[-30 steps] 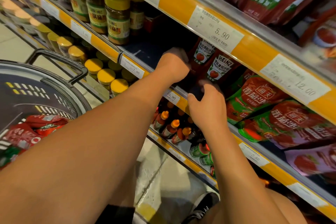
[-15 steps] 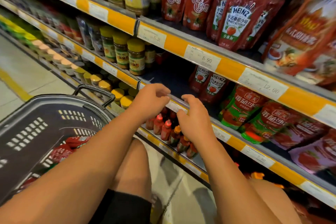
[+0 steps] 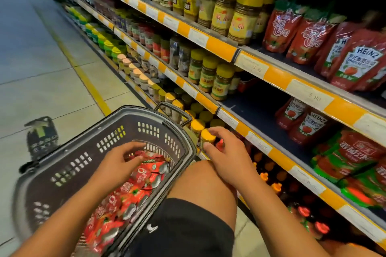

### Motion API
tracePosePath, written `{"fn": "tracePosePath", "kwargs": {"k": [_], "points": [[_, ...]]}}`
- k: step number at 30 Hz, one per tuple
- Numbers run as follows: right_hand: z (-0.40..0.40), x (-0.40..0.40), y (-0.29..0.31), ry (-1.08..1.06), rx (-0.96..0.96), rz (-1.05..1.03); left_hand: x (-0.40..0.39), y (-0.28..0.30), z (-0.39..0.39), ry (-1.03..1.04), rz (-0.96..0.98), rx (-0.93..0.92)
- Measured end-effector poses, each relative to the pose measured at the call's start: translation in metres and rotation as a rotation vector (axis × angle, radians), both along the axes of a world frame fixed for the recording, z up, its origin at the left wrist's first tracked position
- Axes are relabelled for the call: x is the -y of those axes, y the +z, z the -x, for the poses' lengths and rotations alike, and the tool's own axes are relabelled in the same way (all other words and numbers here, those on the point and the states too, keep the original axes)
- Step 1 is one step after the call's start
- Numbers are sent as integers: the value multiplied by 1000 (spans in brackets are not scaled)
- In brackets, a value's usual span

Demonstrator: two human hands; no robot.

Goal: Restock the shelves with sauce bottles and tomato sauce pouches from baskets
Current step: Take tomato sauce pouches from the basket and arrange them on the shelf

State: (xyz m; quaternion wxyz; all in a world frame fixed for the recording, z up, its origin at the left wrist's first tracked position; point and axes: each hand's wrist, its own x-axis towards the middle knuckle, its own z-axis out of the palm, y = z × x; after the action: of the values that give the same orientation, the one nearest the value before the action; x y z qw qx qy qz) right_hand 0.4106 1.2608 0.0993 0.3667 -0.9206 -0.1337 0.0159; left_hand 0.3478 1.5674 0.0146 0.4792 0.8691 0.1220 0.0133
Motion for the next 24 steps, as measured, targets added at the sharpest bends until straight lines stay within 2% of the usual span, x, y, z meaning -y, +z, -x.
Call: {"fn": "tracePosePath", "kwargs": {"k": [3, 6, 11, 14, 18, 24], "points": [[0, -48, 3, 166, 27, 123, -32, -18, 19, 86, 11, -39], [-6, -99, -1, 245, 43, 151, -55, -32, 30, 164, 57, -65], [-10, -162, -30, 366, -57, 268, -84, -66, 37, 254, 66, -139], [-20, -182, -50, 350, -116, 333, -96, -90, 39, 344, 51, -224], [-24, -201, -87, 353, -201, 460, -100, -132, 42, 473, 150, -425], [-39, -204, -134, 311, -324, 519, -82, -165, 23, 417, 90, -548]]}}
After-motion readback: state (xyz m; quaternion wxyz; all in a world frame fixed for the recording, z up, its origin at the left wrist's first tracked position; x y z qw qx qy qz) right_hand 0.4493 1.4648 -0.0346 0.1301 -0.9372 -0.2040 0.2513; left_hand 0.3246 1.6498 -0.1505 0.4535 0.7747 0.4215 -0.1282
